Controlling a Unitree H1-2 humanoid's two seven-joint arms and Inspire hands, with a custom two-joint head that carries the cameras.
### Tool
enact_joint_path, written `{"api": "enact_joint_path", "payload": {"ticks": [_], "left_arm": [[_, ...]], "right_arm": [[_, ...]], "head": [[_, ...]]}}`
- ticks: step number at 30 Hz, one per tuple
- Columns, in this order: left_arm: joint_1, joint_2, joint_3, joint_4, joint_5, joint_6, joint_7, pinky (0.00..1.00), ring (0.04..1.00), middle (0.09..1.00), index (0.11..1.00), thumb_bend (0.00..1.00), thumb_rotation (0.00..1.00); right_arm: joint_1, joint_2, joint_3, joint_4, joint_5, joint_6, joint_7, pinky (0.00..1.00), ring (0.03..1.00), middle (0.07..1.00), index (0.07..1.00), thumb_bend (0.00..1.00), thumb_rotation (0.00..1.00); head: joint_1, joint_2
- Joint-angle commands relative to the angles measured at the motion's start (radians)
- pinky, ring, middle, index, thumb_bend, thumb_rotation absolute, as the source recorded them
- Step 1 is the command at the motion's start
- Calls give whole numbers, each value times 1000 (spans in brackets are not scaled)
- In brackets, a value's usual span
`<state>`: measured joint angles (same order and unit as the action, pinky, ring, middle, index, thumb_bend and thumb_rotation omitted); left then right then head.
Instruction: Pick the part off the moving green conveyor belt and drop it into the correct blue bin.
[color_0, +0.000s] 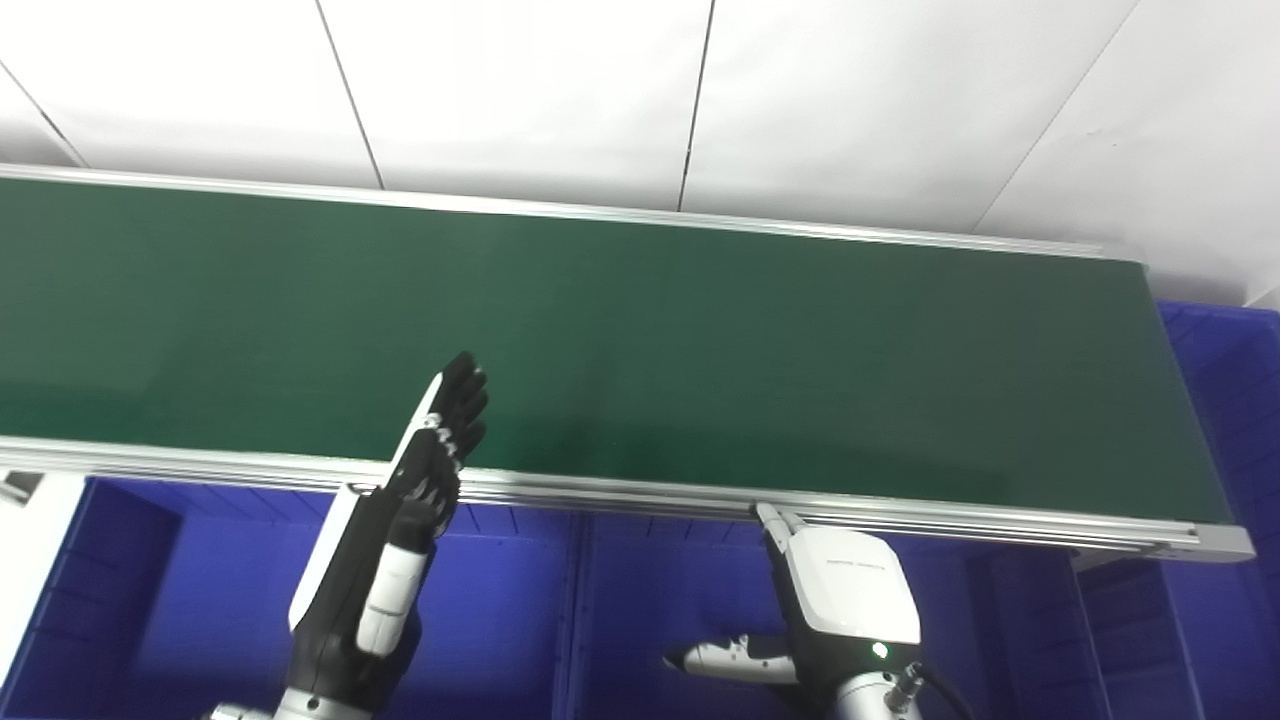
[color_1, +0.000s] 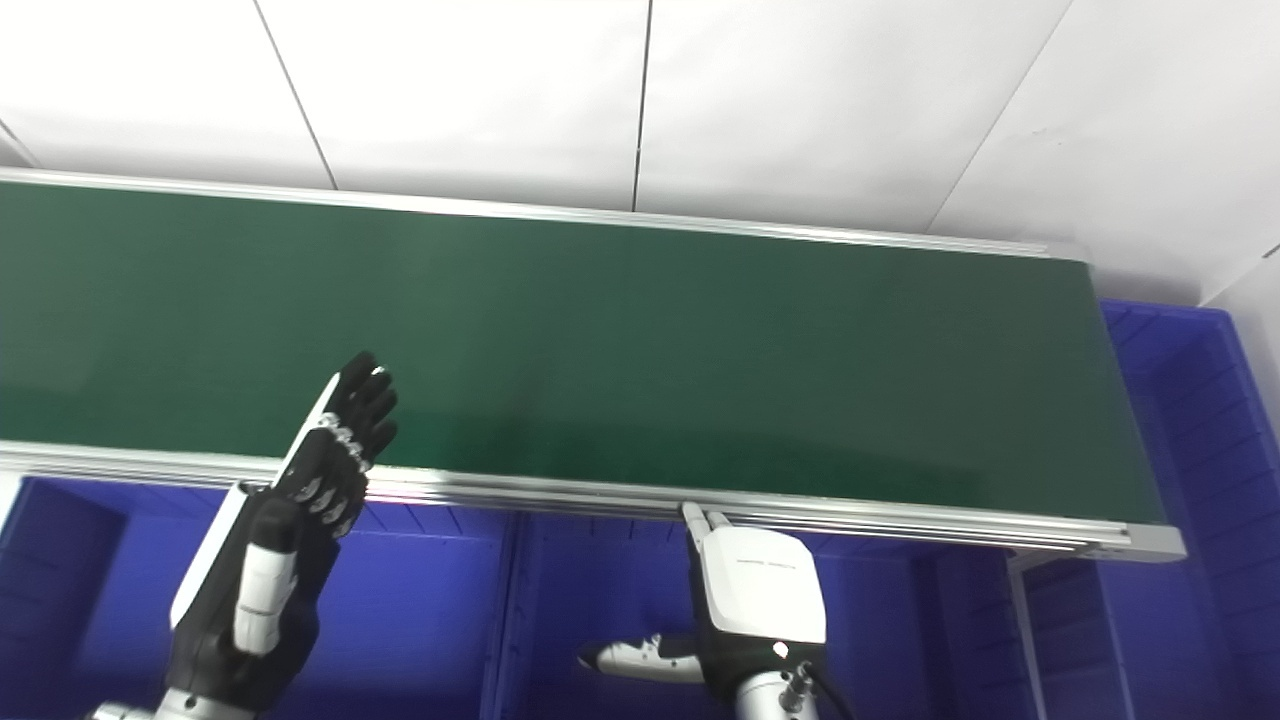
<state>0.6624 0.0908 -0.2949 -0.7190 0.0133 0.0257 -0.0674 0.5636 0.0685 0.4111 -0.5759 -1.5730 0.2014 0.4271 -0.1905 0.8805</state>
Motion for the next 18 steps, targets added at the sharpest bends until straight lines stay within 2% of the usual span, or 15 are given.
{"api": "enact_joint_path", "payload": {"ticks": [1,5,9,10,11,13,15,16,17,18], "left_arm": [[57,-16,2,-47,28,-55,19,1000,1000,1000,1000,779,1000],[144,-26,9,-53,63,-119,37,1000,1000,1000,1000,818,1000],[231,-71,17,-36,110,-190,81,1000,1000,1000,1000,787,1000],[244,-80,18,-20,124,-211,91,1000,1000,1000,1000,774,1000],[250,-86,19,-2,134,-233,99,1000,1000,1000,1000,771,1000],[237,-94,31,48,131,-272,109,1000,1000,1000,1000,788,1000],[212,-101,35,91,134,-296,110,1000,1000,1000,1000,798,1000],[193,-93,43,117,126,-312,105,1000,1000,1000,1000,791,1000],[174,-86,49,143,118,-321,100,1000,1000,1000,1000,786,1000],[156,-78,58,161,112,-324,95,1000,1000,1000,1000,792,1000]], "right_arm": [[59,90,116,12,91,-27,-76,669,780,873,919,997,957],[50,77,121,-34,222,-33,-59,616,741,848,904,947,957],[67,78,137,-122,487,-28,-38,601,748,837,886,860,992],[73,77,131,-148,596,-17,-31,605,746,831,880,866,996],[83,75,124,-173,706,-9,-31,635,771,842,879,829,999],[136,88,102,-226,941,33,-39,685,794,853,874,824,990],[184,94,72,-255,1103,53,-66,734,815,866,874,856,975],[226,94,63,-258,1196,23,-106,755,829,873,883,869,958],[264,85,50,-241,1276,-45,-157,787,847,879,899,850,959],[302,79,44,-213,1336,-129,-211,798,855,886,907,835,981]], "head": [[5,2],[49,-3],[69,-19],[69,-22],[65,-23],[51,-36],[13,-45],[13,-45],[-17,-51],[-17,-51]]}}
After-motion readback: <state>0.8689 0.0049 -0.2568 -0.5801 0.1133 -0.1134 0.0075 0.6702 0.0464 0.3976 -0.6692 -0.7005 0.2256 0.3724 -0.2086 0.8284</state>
